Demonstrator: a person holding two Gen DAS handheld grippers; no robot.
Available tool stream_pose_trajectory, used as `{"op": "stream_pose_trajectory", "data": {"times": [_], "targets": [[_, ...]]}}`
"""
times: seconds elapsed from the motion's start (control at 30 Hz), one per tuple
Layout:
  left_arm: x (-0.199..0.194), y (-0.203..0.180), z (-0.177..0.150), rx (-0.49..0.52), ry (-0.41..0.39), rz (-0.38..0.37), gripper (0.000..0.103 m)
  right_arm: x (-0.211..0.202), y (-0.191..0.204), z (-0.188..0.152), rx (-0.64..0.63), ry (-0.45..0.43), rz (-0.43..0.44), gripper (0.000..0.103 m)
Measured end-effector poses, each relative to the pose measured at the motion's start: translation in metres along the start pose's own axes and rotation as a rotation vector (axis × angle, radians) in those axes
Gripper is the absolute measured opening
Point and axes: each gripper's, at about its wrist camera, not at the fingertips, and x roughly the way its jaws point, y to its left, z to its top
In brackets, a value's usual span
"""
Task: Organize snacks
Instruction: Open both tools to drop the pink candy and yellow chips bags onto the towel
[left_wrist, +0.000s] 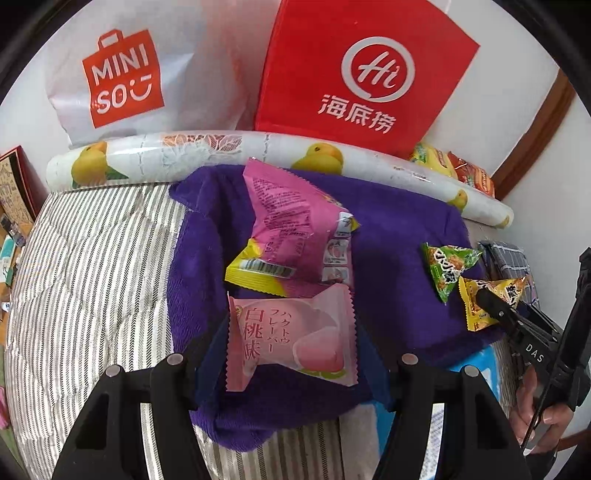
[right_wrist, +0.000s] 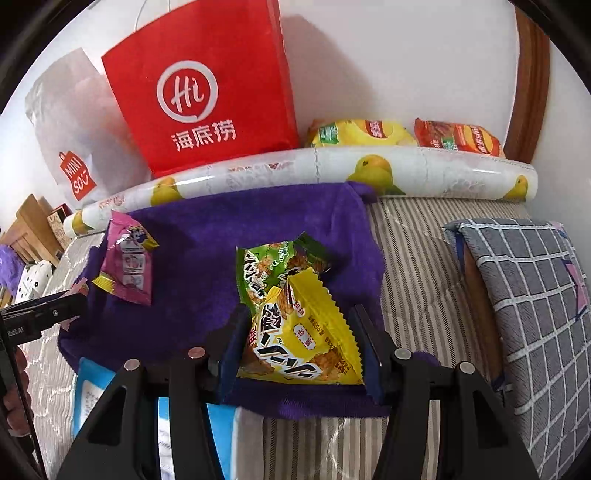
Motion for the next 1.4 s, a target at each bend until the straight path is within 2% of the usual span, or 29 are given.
{"op": "stream_pose_trajectory", "data": {"times": [0.43,0.63,0.73,0.8,0.9,1.07,1.4], "targets": [[0.022,0.006,0.008,-0.012,0.009,0.010,0.065,0.028,-0.001,0.009,0.007,0.034,0.054,0.054],[0.022,0.007,0.009,-0.003,0.010,0.012,0.066,0.041,0.003,0.006,-0.021,0.077,0.028,0.055],[0.023,0.006,0.010,-0.004,0.018,0.010,0.067,0.039,0.002,0.005,-0.029,0.078,0.027,0.059],[0.024,0.006,0.011,-0.015,0.026,0.006,0.069,0.036,0.001,0.006,-0.028,0.072,0.029,0.069],[0.023,0.007,0.012,-0.037,0.036,0.001,0.071,0.025,0.001,0.007,-0.029,0.040,0.028,0.078],[0.015,0.008,0.007,-0.060,0.044,-0.009,0.075,0.007,0.003,0.005,-0.036,0.012,0.025,0.079],[-0.026,0.009,-0.008,-0.071,0.018,-0.026,0.075,-0.044,0.004,-0.011,0.000,-0.053,0.026,0.079]]}}
